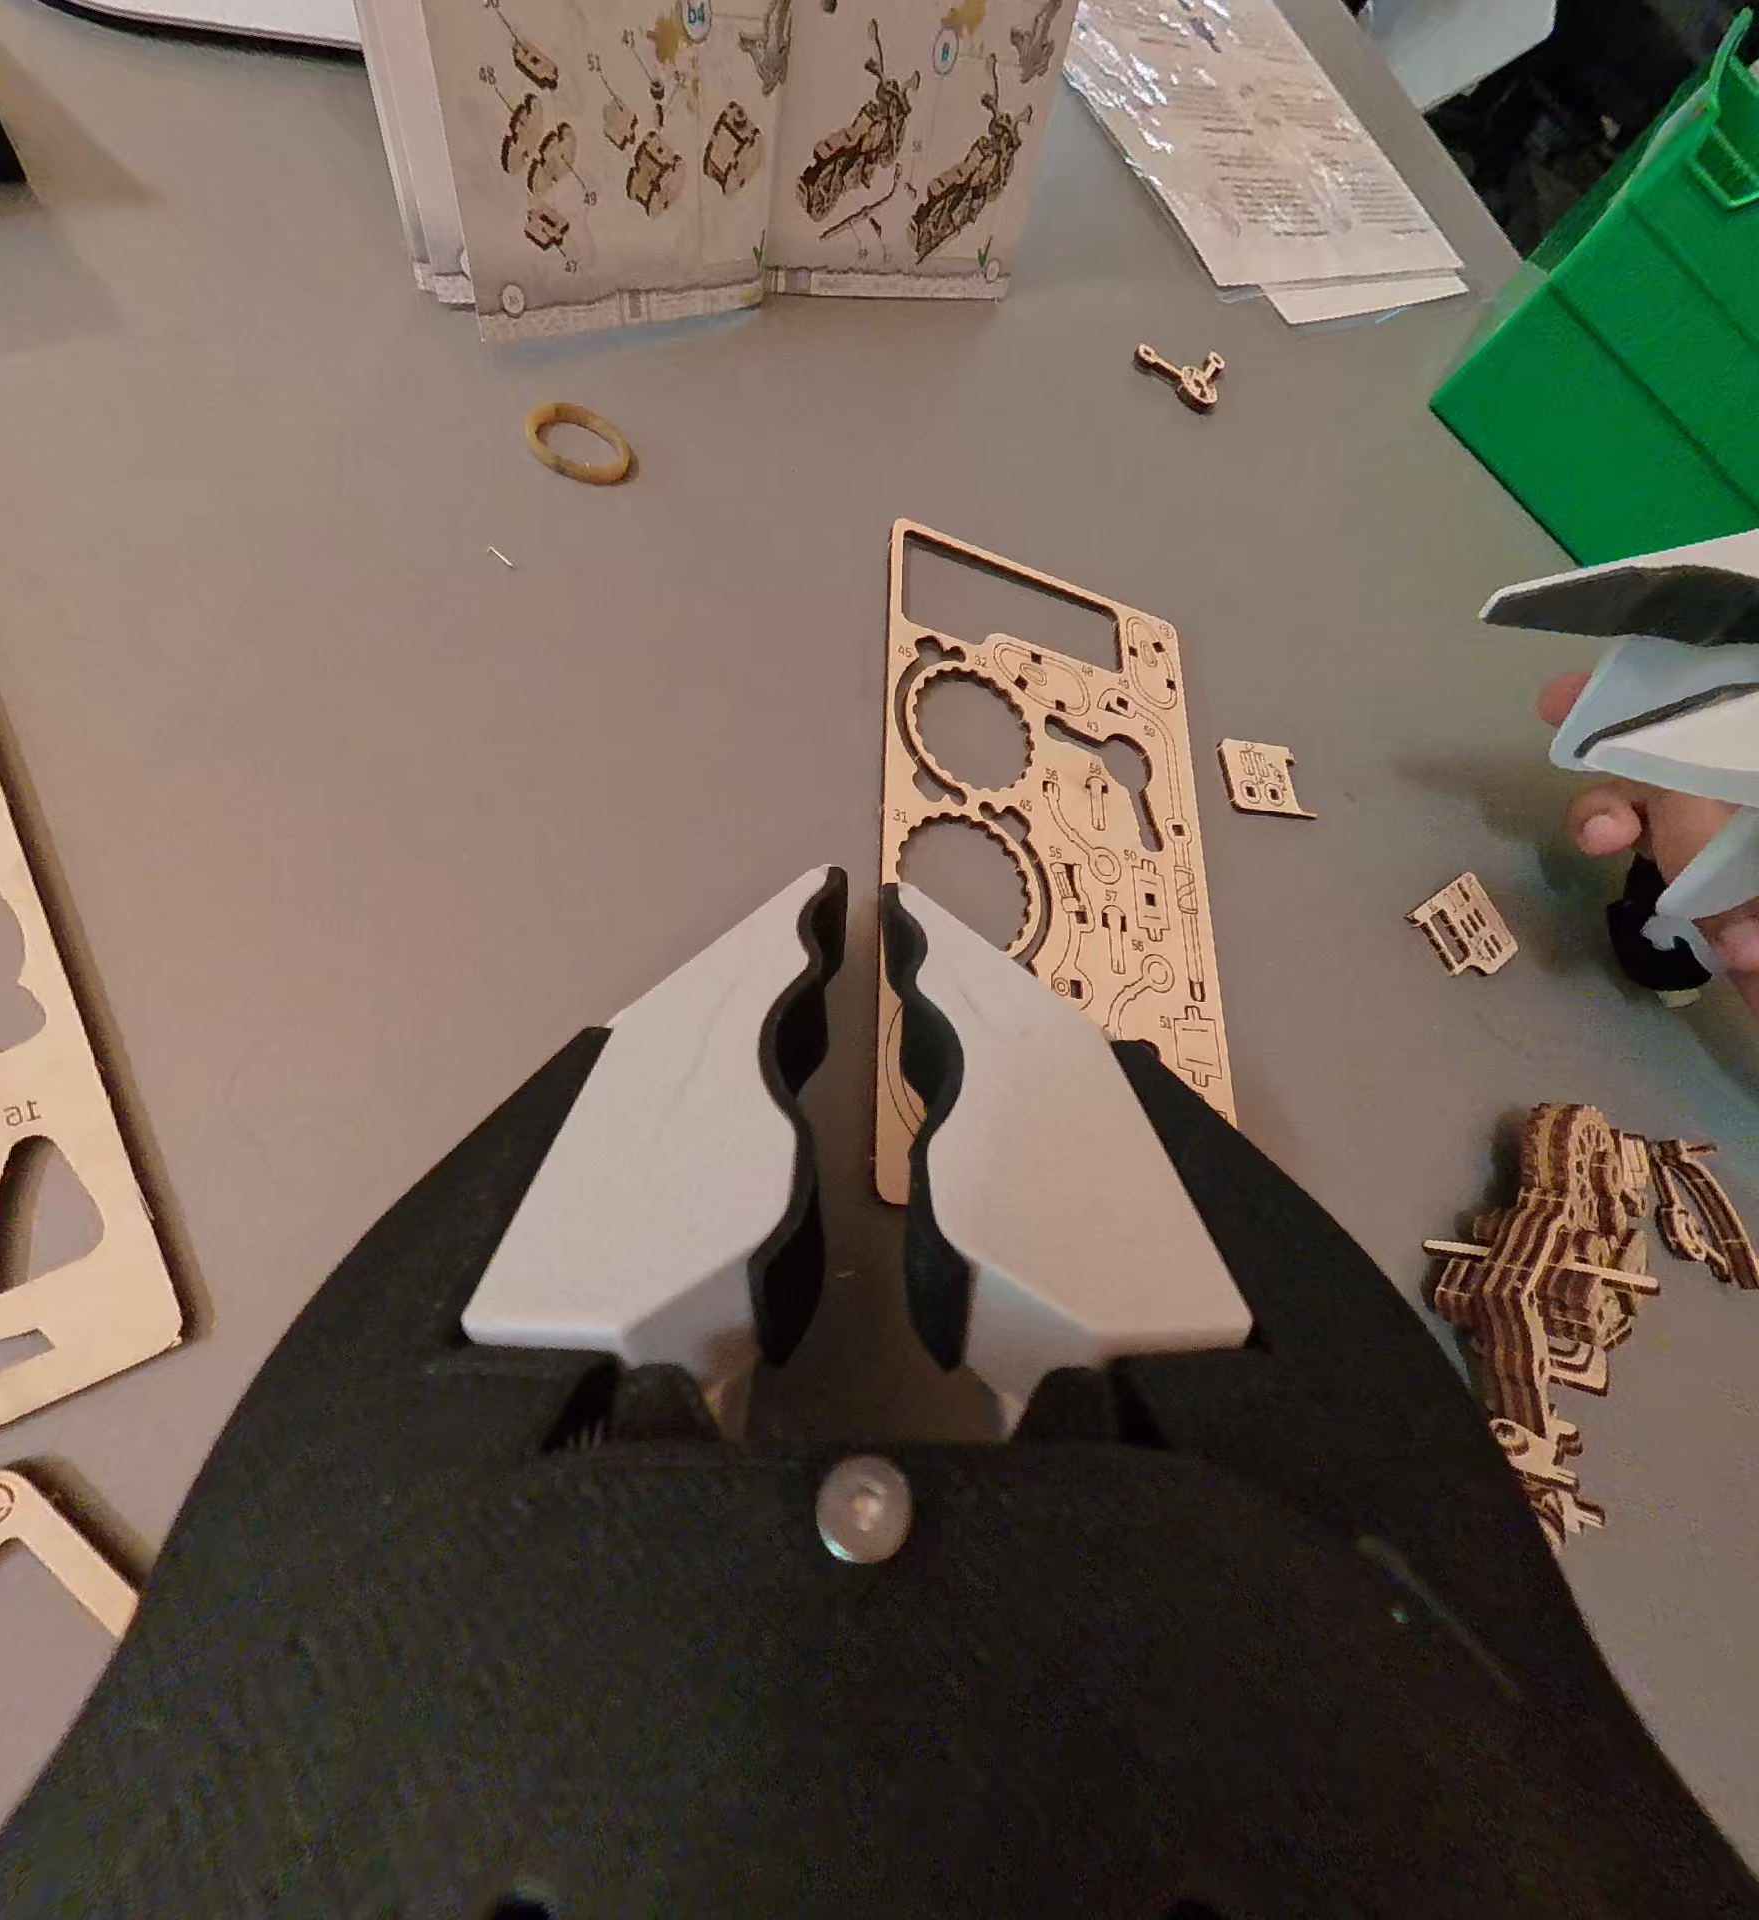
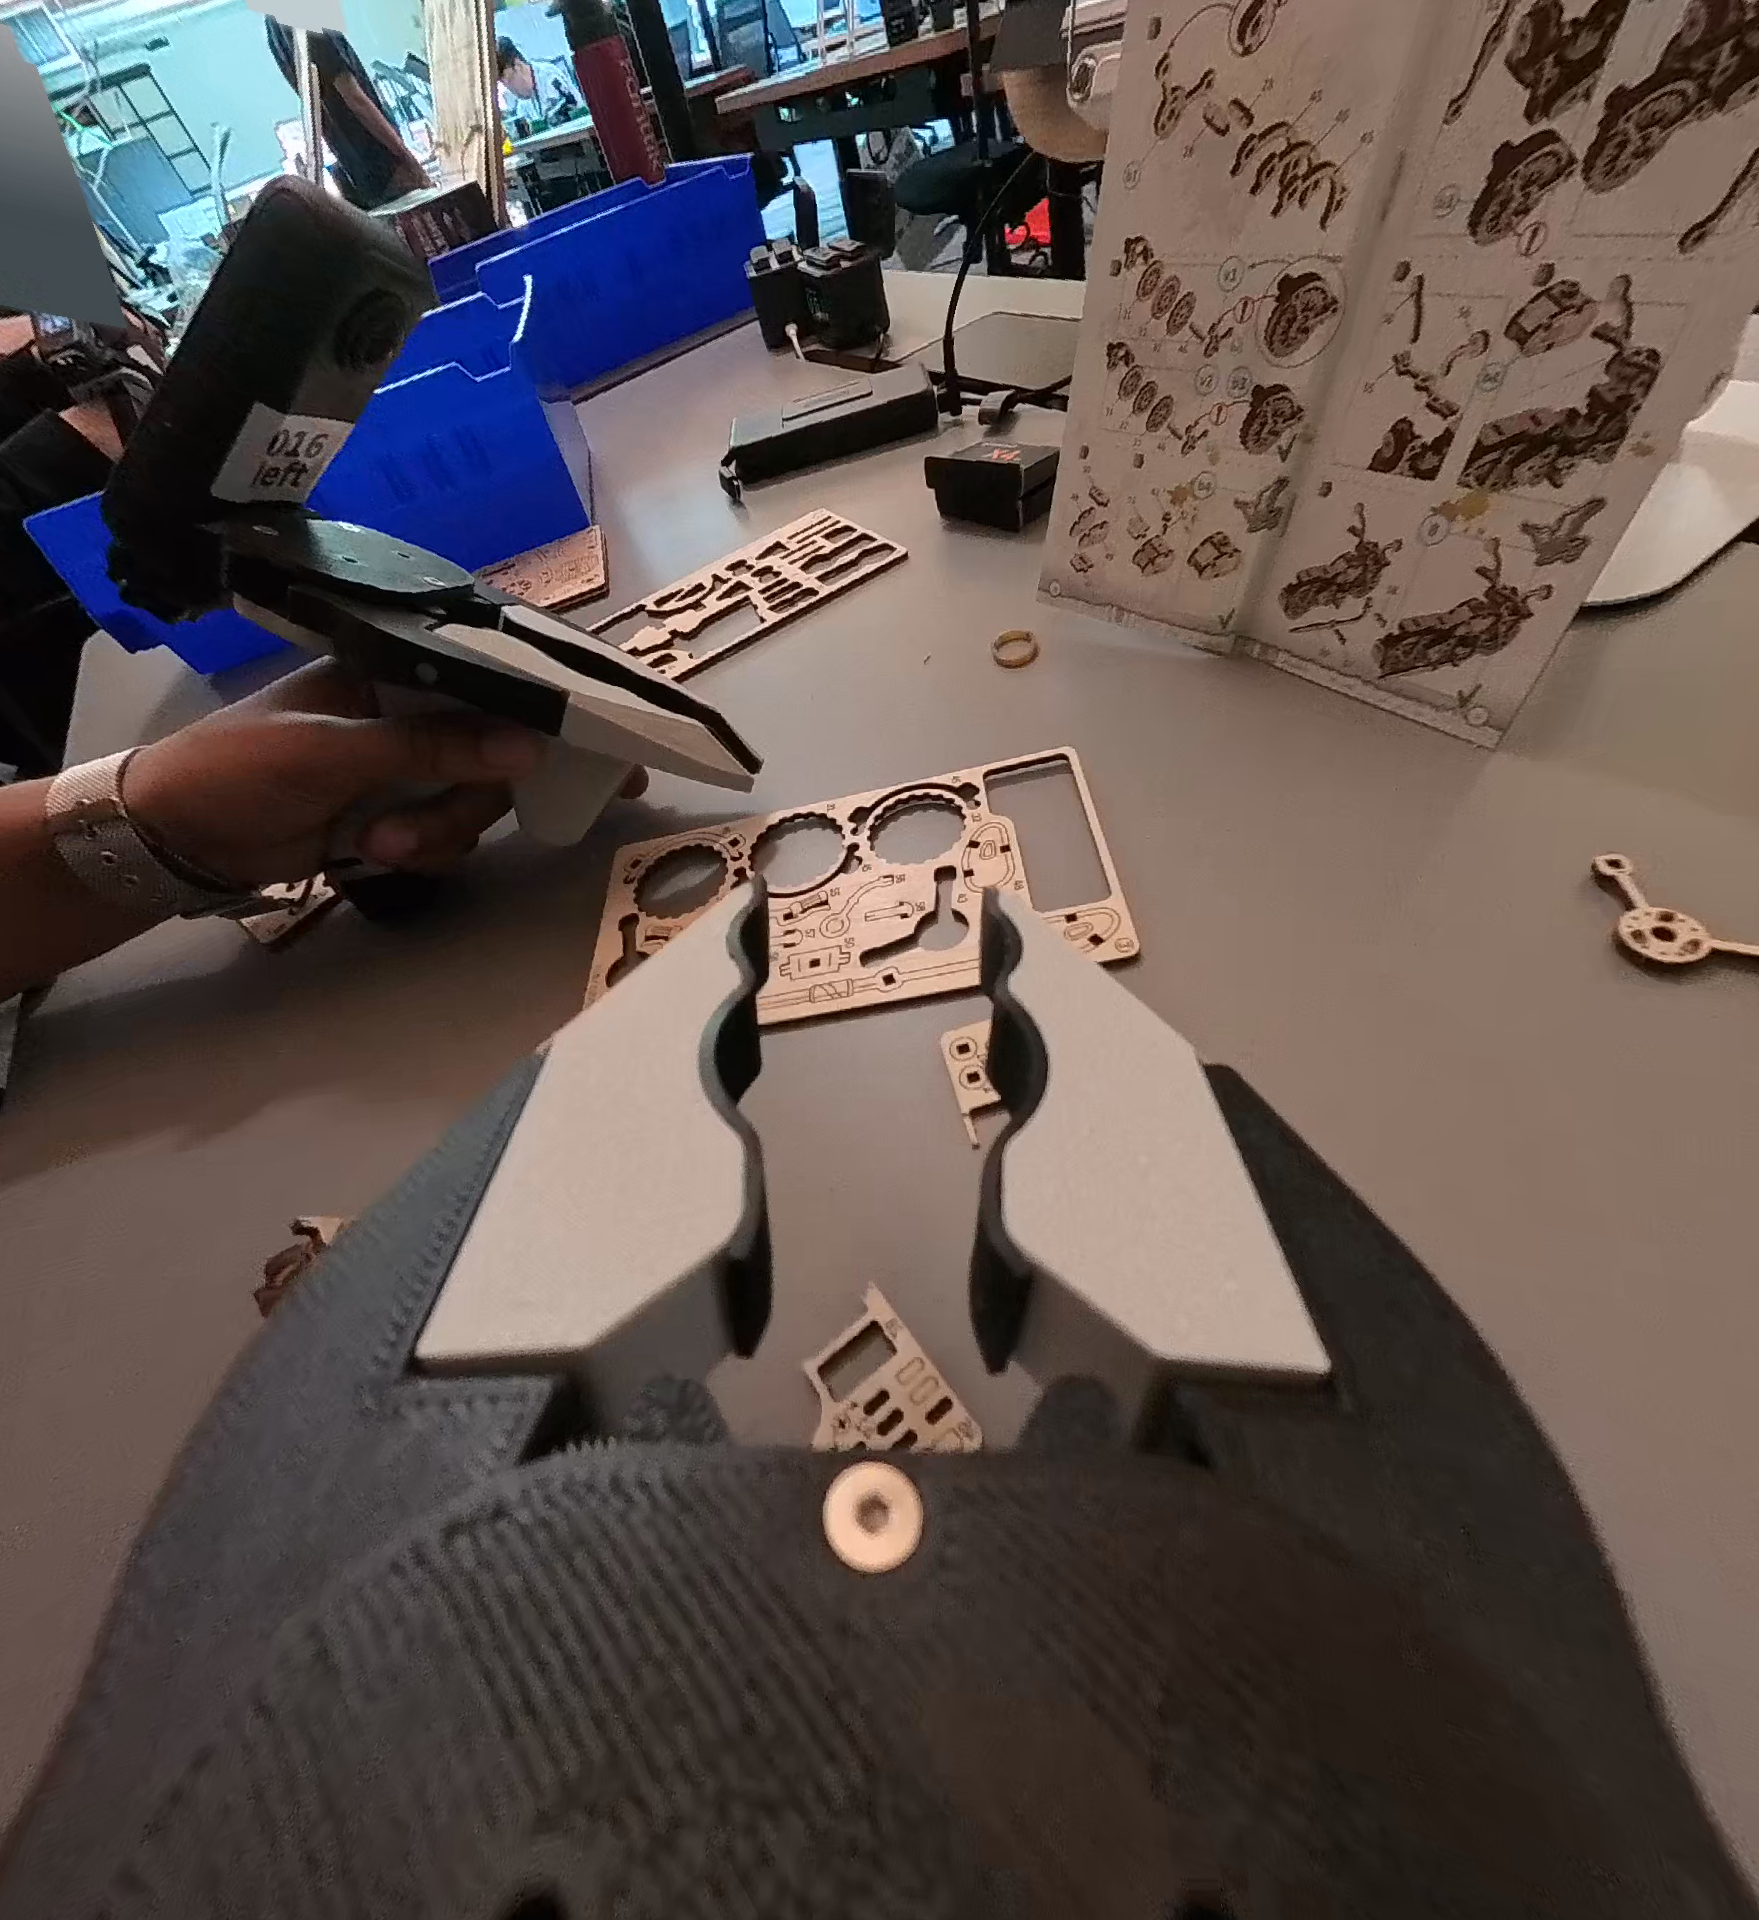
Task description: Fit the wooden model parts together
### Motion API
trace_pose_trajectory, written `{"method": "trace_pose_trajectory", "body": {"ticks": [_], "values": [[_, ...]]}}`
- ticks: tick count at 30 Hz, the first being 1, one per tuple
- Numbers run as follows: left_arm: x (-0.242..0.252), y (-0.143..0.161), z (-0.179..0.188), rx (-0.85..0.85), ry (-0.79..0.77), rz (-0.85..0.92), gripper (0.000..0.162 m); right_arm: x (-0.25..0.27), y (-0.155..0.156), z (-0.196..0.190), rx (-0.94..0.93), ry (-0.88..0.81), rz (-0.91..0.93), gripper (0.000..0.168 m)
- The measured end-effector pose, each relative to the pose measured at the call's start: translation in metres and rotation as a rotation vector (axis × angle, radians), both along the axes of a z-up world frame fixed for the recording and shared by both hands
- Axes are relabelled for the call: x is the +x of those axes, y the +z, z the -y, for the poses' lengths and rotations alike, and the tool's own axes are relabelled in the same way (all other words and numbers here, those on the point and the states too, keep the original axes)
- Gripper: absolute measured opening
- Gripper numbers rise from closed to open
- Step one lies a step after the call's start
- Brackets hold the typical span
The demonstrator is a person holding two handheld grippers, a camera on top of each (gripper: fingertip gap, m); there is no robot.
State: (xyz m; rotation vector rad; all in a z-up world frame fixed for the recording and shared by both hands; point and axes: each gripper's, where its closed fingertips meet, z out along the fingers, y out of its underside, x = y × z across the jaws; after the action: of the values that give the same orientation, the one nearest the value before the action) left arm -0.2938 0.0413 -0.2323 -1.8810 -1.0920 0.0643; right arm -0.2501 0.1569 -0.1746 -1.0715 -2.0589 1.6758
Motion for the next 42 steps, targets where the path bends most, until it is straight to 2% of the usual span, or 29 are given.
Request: {"method": "trace_pose_trajectory", "body": {"ticks": [4, 9, 17, 21, 30, 36, 42], "values": [[0.001, 0.0, 0.0, 0.002, -0.004, 0.0, 0.006, -0.001, 0.0, -0.001, -0.005, -0.002, 0.004, 0.04], [0.017, -0.006, -0.012, -0.004, -0.122, 0.048, 0.037, -0.001, -0.003, -0.001, 0.008, -0.002, 0.006, 0.039], [0.019, -0.014, -0.009, -0.218, -0.143, -0.081, 0.033, -0.001, -0.004, 0.0, 0.01, -0.001, 0.007, 0.038], [0.022, -0.014, 0.001, -0.336, -0.164, -0.168, 0.044, -0.001, -0.003, 0.0, 0.01, -0.001, 0.004, 0.038], [0.025, -0.011, 0.014, -0.382, -0.155, -0.17, 0.038, -0.001, -0.005, 0.002, 0.022, 0.001, 0.003, 0.038], [0.033, -0.005, 0.013, -0.251, -0.186, -0.083, 0.035, -0.001, -0.004, 0.001, 0.014, -0.002, 0.003, 0.038], [0.032, -0.014, 0.016, -0.381, -0.19, -0.148, 0.033, -0.001, 0.002, 0.002, 0.007, -0.007, -0.027, 0.035]]}}
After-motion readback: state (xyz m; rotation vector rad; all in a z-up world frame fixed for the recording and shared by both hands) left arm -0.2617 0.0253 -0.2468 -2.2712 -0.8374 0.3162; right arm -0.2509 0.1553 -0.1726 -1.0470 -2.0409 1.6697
